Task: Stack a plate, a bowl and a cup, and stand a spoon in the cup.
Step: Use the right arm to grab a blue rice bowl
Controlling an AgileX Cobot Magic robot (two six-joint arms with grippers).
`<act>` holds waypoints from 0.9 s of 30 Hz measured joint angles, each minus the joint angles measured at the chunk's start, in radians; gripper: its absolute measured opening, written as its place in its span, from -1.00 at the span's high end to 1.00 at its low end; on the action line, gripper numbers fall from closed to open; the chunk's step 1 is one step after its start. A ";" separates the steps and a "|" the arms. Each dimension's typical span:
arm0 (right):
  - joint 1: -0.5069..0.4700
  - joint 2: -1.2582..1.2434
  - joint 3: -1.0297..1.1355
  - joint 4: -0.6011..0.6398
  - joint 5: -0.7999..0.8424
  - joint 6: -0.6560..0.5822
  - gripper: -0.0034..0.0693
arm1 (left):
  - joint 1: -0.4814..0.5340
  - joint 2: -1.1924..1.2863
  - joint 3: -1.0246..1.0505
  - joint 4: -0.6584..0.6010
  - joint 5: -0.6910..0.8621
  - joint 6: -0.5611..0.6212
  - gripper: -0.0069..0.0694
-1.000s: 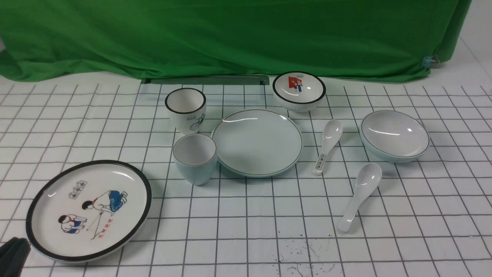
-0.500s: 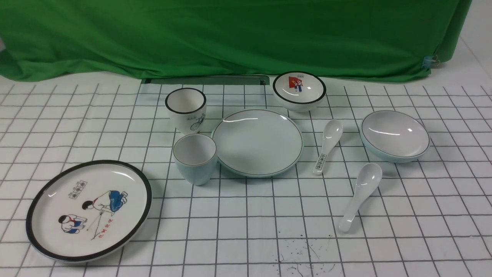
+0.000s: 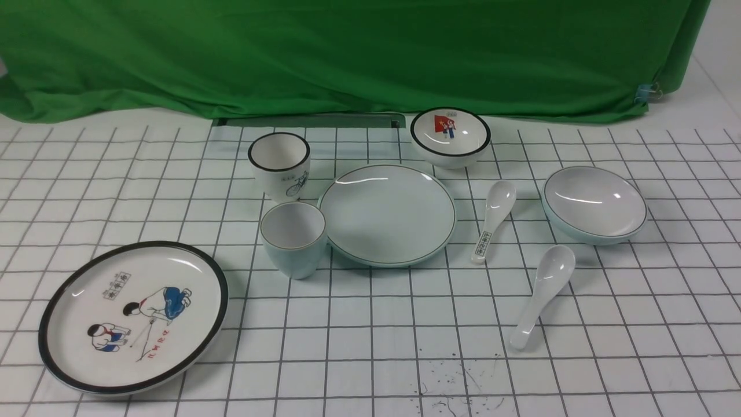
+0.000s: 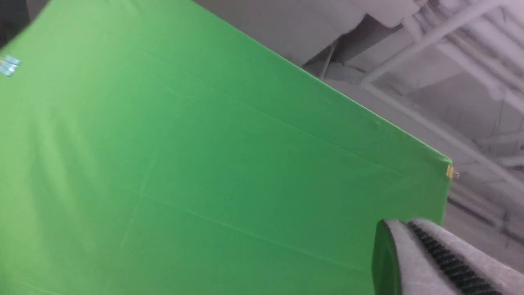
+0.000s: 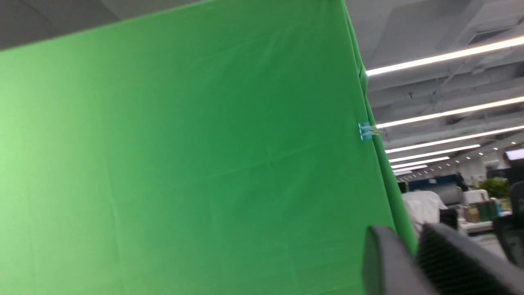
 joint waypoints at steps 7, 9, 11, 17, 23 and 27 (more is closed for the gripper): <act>0.000 0.253 -0.239 -0.001 0.176 -0.180 0.87 | 0.000 0.312 -0.292 0.104 0.157 0.110 0.89; 0.000 0.360 -0.295 -0.001 0.220 -0.226 0.87 | 0.000 0.426 -0.323 0.094 0.158 0.107 0.89; 0.000 0.465 -0.337 -0.001 0.277 -0.254 0.87 | 0.000 0.527 -0.337 0.081 0.174 0.080 0.89; 0.022 0.802 -0.528 0.000 0.746 -0.266 0.87 | -0.043 0.758 -0.368 0.104 0.456 0.023 0.89; 0.062 1.208 -0.817 0.006 1.136 -0.299 0.55 | -0.199 0.899 -0.396 -0.051 0.849 0.284 0.89; 0.062 1.415 -1.022 0.006 1.161 -0.302 -0.11 | -0.255 0.961 -0.396 -0.206 0.932 0.451 0.89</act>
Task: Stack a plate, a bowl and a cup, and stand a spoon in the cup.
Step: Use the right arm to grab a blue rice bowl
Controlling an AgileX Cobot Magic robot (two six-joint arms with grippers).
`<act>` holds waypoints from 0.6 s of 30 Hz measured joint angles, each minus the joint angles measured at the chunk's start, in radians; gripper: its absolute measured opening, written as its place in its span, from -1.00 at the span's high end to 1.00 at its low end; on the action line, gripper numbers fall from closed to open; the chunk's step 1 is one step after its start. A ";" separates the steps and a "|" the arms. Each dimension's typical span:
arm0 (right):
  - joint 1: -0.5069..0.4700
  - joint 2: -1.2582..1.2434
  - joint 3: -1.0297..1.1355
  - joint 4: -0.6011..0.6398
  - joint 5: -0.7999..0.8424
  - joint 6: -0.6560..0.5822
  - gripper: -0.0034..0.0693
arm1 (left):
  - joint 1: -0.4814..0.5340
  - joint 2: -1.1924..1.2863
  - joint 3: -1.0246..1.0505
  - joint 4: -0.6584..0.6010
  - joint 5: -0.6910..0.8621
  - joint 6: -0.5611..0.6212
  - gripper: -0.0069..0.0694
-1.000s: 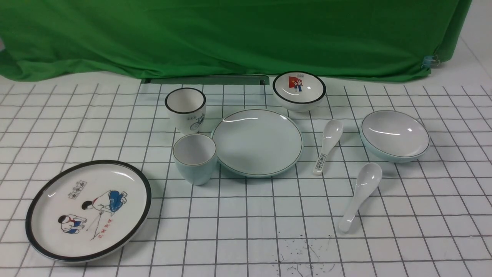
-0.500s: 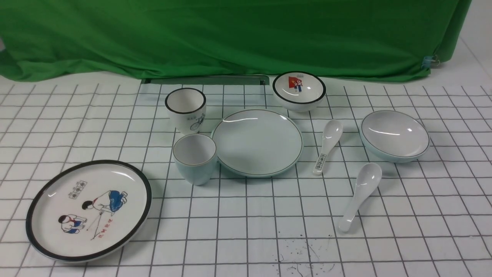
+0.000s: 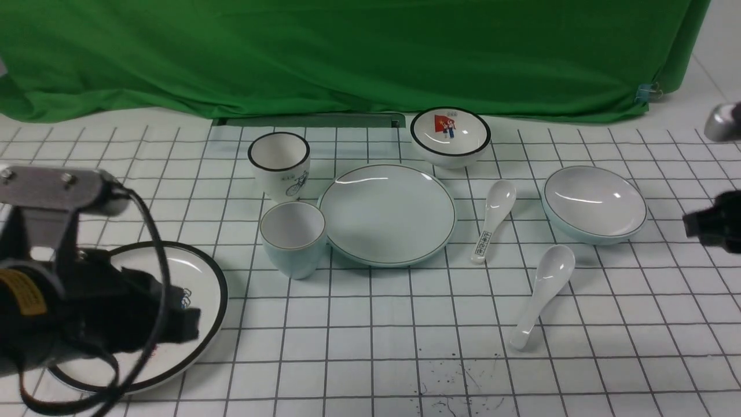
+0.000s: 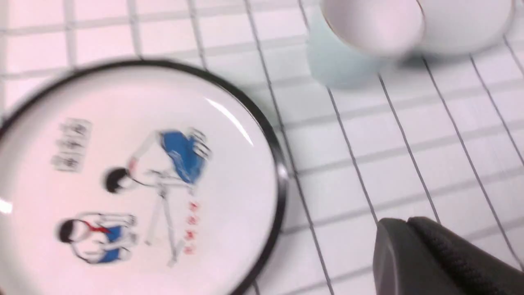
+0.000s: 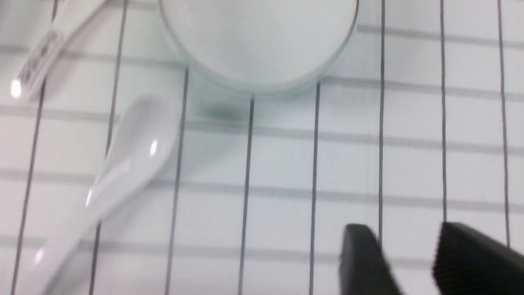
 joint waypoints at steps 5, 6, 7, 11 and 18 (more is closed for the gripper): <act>0.000 0.232 -0.251 0.000 0.021 0.001 -0.40 | -0.005 0.028 -0.001 -0.068 0.014 0.062 0.89; 0.000 0.277 -0.298 0.000 0.029 0.001 -0.38 | -0.005 0.028 -0.001 -0.072 0.016 0.064 0.89; 0.000 0.313 -0.326 0.000 0.039 0.002 -0.37 | -0.005 0.028 -0.002 -0.074 0.016 0.067 0.89; -0.002 0.447 -0.468 0.001 0.092 0.012 -0.35 | -0.005 0.028 -0.002 -0.082 0.017 0.074 0.89; -0.004 0.623 -0.592 0.001 0.141 0.048 -0.32 | -0.005 0.028 -0.002 -0.081 0.009 0.076 0.89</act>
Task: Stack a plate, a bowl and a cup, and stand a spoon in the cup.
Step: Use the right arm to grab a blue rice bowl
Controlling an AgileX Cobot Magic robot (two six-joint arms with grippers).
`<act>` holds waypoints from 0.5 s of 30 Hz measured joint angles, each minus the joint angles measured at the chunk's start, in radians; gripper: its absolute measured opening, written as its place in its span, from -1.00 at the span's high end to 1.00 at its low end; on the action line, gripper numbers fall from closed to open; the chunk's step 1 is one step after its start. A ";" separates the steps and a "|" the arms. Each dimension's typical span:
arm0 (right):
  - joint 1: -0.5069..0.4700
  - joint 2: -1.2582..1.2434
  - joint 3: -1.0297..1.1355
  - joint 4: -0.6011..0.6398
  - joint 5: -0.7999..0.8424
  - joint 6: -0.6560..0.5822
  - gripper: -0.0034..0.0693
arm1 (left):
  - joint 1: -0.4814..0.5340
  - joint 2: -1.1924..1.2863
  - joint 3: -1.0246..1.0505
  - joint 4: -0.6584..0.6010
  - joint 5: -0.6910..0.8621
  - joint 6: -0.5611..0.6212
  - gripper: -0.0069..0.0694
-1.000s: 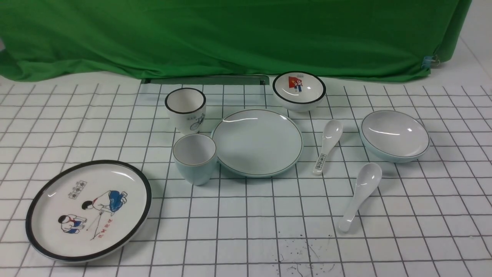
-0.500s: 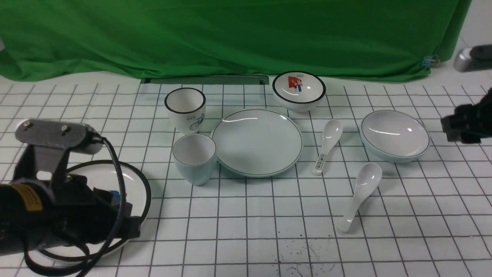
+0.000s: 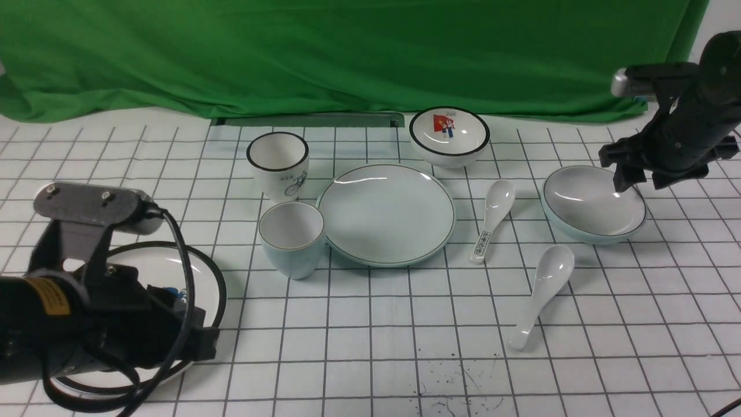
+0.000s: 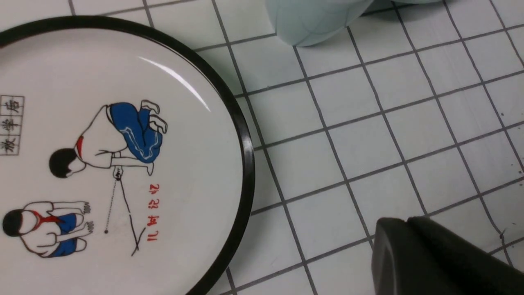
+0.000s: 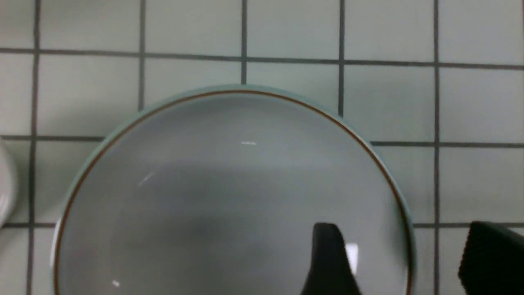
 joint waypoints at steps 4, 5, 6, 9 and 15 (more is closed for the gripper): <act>0.000 0.055 -0.005 0.000 0.016 0.006 0.02 | 0.000 0.000 0.000 0.006 -0.020 0.001 0.89; 0.000 0.059 -0.005 0.000 0.022 0.006 0.15 | 0.000 0.000 0.000 0.007 -0.022 0.001 0.89; 0.000 0.060 -0.005 -0.001 0.025 0.006 0.29 | 0.000 0.000 0.000 0.007 -0.022 0.001 0.89; 0.000 0.058 -0.009 0.003 0.029 0.002 0.55 | 0.000 0.000 0.000 0.007 -0.020 0.002 0.89; 0.015 -0.007 -0.087 0.005 0.122 -0.069 0.71 | 0.000 0.000 0.000 0.003 -0.012 0.002 0.89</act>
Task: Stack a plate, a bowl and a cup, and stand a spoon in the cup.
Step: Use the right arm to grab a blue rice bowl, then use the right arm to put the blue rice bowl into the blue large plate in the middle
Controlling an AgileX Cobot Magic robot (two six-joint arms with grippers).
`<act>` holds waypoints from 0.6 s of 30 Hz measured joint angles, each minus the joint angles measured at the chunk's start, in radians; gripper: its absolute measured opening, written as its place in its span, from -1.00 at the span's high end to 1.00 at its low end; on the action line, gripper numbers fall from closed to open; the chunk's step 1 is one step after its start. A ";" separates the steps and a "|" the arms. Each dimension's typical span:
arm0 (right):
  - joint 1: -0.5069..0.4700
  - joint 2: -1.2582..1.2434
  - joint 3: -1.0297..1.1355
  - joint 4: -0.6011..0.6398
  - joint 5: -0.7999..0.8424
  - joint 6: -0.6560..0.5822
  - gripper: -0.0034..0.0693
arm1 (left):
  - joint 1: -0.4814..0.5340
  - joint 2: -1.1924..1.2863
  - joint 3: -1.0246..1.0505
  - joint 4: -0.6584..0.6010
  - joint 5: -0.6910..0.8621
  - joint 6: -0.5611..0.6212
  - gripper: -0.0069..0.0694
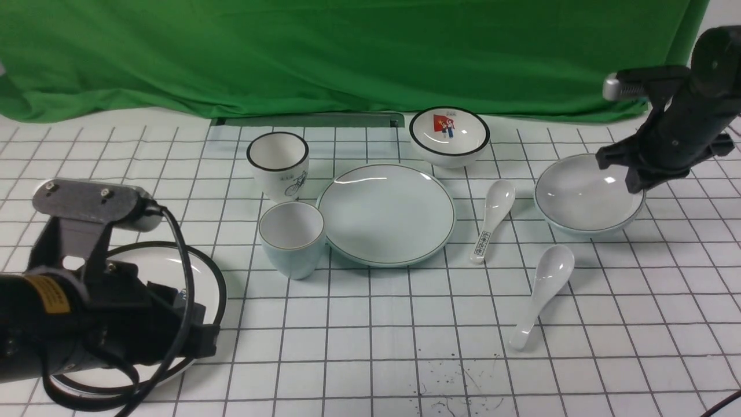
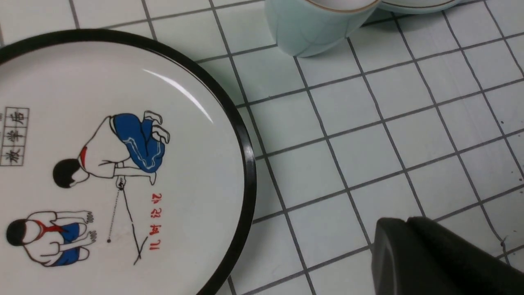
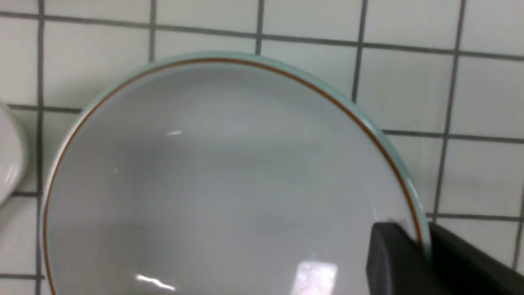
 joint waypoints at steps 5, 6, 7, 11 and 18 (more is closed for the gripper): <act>0.081 -0.042 -0.112 0.095 0.063 -0.054 0.71 | 0.000 0.000 0.000 -0.028 0.004 0.005 0.89; 0.111 -0.043 -0.124 0.135 0.061 -0.070 0.71 | 0.000 0.000 0.000 -0.034 0.005 0.009 0.89; 0.143 -0.044 -0.134 0.188 0.054 -0.092 0.71 | 0.000 0.000 0.000 -0.044 0.008 0.016 0.89; 0.277 0.010 -0.144 0.339 -0.007 -0.136 0.71 | 0.000 0.000 0.000 -0.060 0.041 0.029 0.89; 0.368 0.169 -0.187 0.357 -0.054 -0.078 0.71 | 0.000 0.000 0.000 -0.081 0.052 0.029 0.89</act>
